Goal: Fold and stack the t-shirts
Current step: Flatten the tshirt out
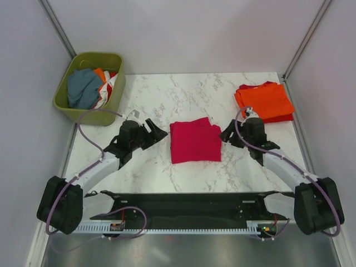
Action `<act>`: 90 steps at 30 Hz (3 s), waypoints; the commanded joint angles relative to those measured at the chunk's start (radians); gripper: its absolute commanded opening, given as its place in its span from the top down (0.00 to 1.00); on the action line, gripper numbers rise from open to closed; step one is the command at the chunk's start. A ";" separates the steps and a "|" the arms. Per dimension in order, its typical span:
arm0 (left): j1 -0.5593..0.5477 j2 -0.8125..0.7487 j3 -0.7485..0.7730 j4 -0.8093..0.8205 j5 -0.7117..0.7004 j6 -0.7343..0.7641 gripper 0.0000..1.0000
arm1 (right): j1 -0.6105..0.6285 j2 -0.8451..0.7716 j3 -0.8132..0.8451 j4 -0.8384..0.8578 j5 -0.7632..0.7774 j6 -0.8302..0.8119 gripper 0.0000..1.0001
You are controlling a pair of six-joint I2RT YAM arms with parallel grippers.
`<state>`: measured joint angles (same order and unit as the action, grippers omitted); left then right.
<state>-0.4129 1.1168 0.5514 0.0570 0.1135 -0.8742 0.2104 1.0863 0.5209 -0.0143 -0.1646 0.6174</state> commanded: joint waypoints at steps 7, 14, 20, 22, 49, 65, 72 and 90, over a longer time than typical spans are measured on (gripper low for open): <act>-0.006 0.230 0.116 0.150 0.057 0.158 0.19 | 0.306 0.386 0.388 0.016 0.135 -0.037 0.29; 0.072 0.285 0.133 0.089 -0.006 0.100 0.21 | 0.441 0.693 0.743 -0.117 0.299 -0.084 0.29; 0.098 0.267 0.047 0.188 -0.038 0.104 0.22 | 0.507 0.888 0.961 -0.202 0.368 -0.110 0.28; 0.098 0.261 0.024 0.214 -0.037 0.092 0.22 | 0.527 0.928 1.028 -0.228 0.413 -0.122 0.30; 0.069 0.506 0.130 0.368 0.308 0.127 0.32 | 0.557 0.170 0.265 0.122 0.596 -0.001 1.00; -0.043 0.416 0.145 0.290 0.209 0.207 0.43 | 0.558 -0.638 -0.205 -0.297 0.449 0.289 1.00; -0.075 0.390 0.160 0.187 0.124 0.250 0.42 | 0.558 -0.574 -0.191 -0.375 0.381 0.269 1.00; -0.124 0.511 0.251 0.101 0.126 0.254 0.51 | 0.558 -0.578 -0.183 -0.409 0.447 0.275 1.00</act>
<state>-0.5224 1.6146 0.7609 0.1513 0.2371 -0.6643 0.7681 0.5037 0.3164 -0.4194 0.2516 0.8799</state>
